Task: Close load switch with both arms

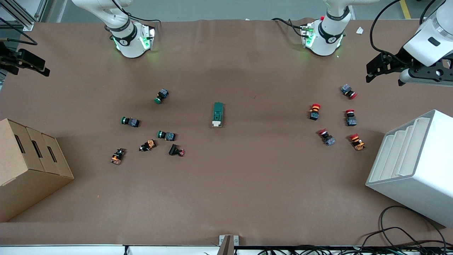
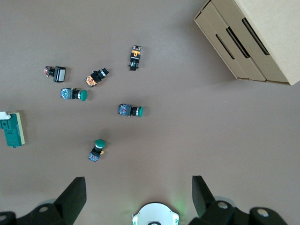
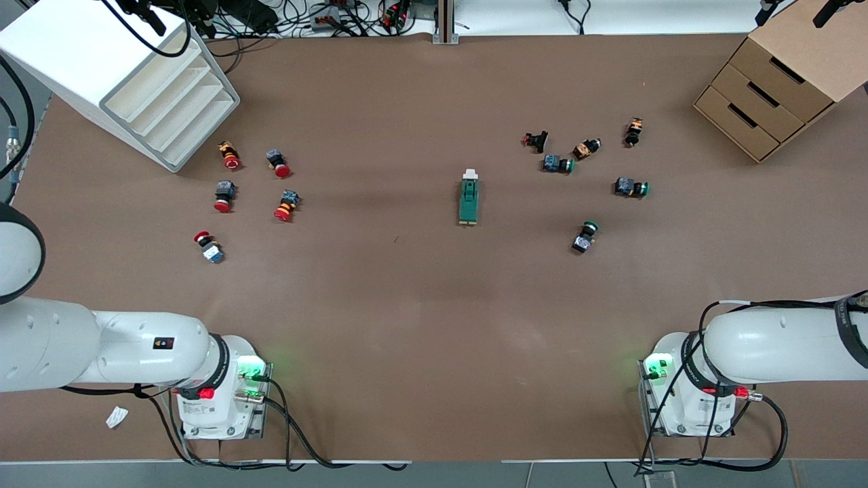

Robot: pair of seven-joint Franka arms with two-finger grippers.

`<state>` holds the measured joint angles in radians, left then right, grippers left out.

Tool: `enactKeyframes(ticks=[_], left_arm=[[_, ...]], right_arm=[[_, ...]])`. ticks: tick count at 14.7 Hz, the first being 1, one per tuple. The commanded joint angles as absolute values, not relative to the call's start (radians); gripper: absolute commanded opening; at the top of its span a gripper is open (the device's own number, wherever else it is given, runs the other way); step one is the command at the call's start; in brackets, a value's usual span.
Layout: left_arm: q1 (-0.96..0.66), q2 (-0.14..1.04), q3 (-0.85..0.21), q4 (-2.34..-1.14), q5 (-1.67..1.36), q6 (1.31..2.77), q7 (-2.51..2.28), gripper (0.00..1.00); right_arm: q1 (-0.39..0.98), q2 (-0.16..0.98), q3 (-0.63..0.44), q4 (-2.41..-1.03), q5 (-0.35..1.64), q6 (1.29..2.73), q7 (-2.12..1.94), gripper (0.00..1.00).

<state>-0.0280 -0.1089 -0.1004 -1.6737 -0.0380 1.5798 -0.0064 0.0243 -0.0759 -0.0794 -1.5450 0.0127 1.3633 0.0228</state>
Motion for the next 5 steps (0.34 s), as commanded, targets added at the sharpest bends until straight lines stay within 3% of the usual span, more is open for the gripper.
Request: enactKeyframes(ticks=[1, 5], left_arm=[[-0.026, -0.080, -0.101, -1.626, -0.031, 1.572, -0.002, 1.00], [-0.025, -0.078, -0.101, -1.626, -0.031, 1.569, -0.008, 1.00]], right_arm=[[0.008, -0.109, -0.067, -1.586, -0.002, 1.387, 0.032, 1.00], [0.006, -0.107, -0.069, -1.586, -0.002, 1.391, 0.034, 1.00]])
